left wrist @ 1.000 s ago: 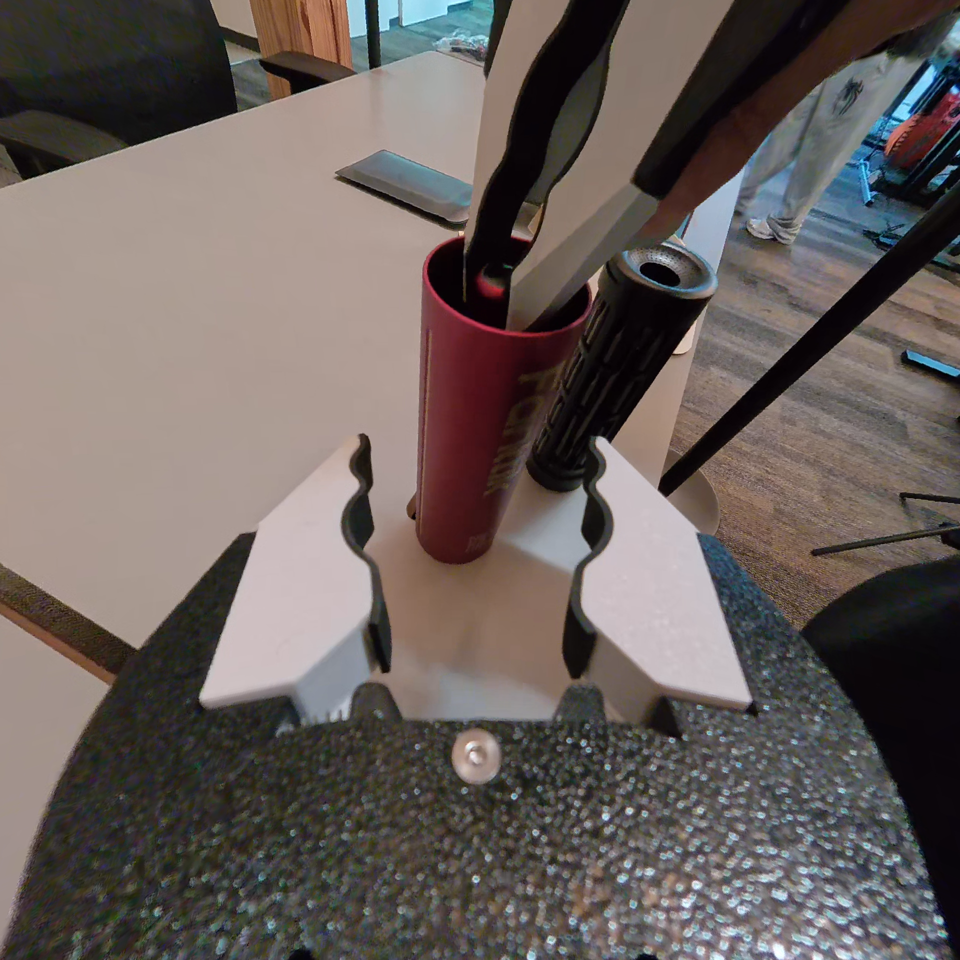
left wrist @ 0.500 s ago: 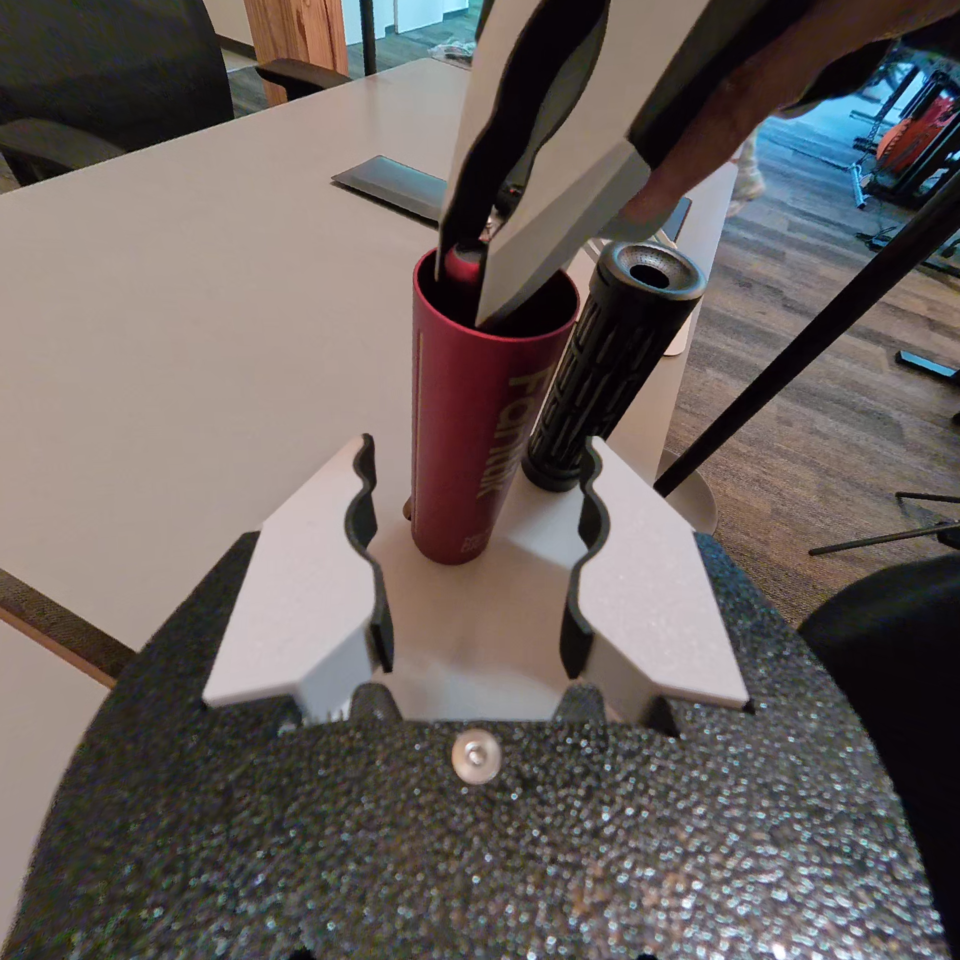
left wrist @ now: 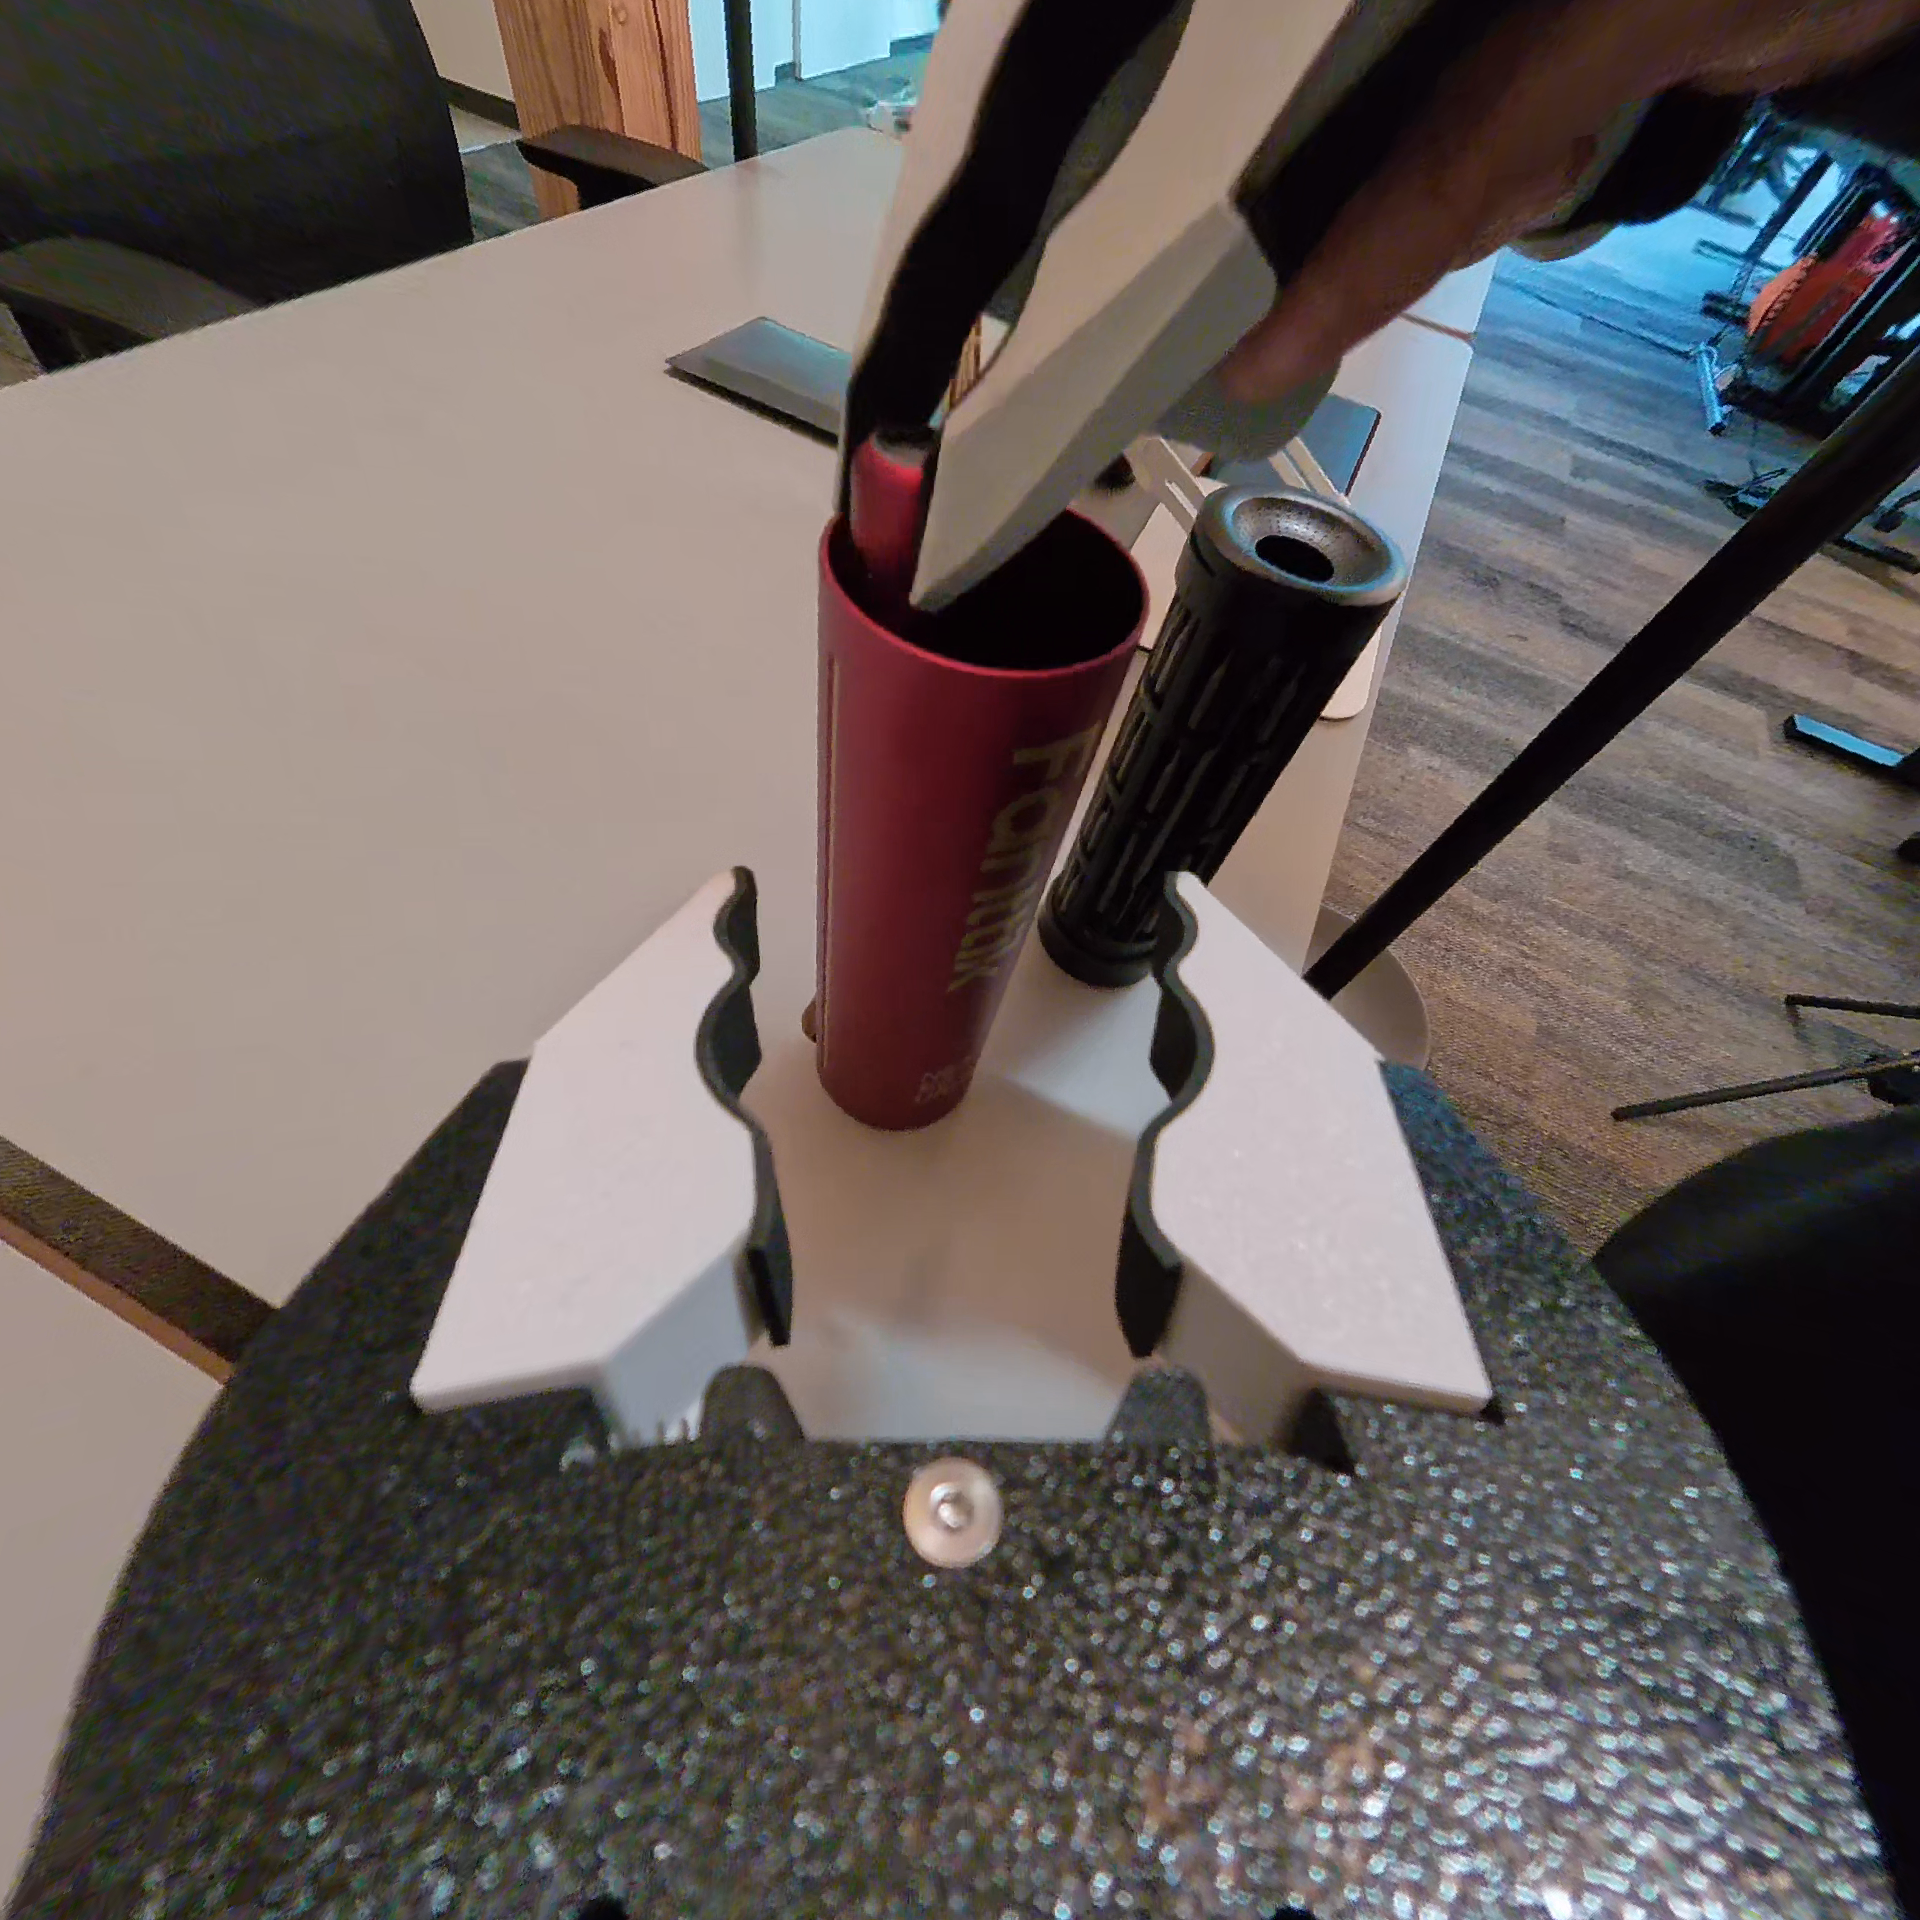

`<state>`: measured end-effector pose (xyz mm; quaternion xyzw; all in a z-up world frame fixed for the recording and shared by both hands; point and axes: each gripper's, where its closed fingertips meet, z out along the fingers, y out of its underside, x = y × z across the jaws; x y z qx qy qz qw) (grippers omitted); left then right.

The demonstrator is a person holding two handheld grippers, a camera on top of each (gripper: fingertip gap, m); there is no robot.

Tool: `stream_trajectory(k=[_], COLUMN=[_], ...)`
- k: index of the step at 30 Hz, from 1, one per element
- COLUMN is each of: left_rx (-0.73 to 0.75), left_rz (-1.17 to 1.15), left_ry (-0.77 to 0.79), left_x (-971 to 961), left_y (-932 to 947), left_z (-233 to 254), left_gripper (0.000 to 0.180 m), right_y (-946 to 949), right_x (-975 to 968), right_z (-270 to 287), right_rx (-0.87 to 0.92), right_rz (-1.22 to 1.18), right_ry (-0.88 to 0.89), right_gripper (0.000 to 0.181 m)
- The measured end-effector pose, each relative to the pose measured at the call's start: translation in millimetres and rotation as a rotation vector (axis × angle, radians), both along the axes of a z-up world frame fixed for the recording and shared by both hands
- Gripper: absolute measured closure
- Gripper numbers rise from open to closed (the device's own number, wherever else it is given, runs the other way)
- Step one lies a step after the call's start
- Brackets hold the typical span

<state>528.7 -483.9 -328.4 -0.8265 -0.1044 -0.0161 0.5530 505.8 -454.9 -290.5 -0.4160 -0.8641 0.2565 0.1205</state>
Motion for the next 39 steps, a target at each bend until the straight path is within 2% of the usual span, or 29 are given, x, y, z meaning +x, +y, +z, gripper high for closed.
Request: stream_trajectory(k=[17, 29, 39], left_rx=[-0.003, 0.0, 0.002], left_rz=[0.0, -0.004, -0.006], left_ry=[-0.013, -0.01, -0.008], left_x=[2, 1, 0], left_y=[-1, -1, 1], left_z=[-1, 1, 2], left_gripper=[0.107, 0.108, 0.108], right_y=[2, 8, 4], right_x=[7, 10, 7], right_z=[-10, -9, -10], right_rx=[-0.011, 0.056, 0.021], right_rz=[-0.009, 0.001, -0.02], right_ry=[-0.037, -0.065, -0.045], right_gripper=[0.161, 0.161, 0.161])
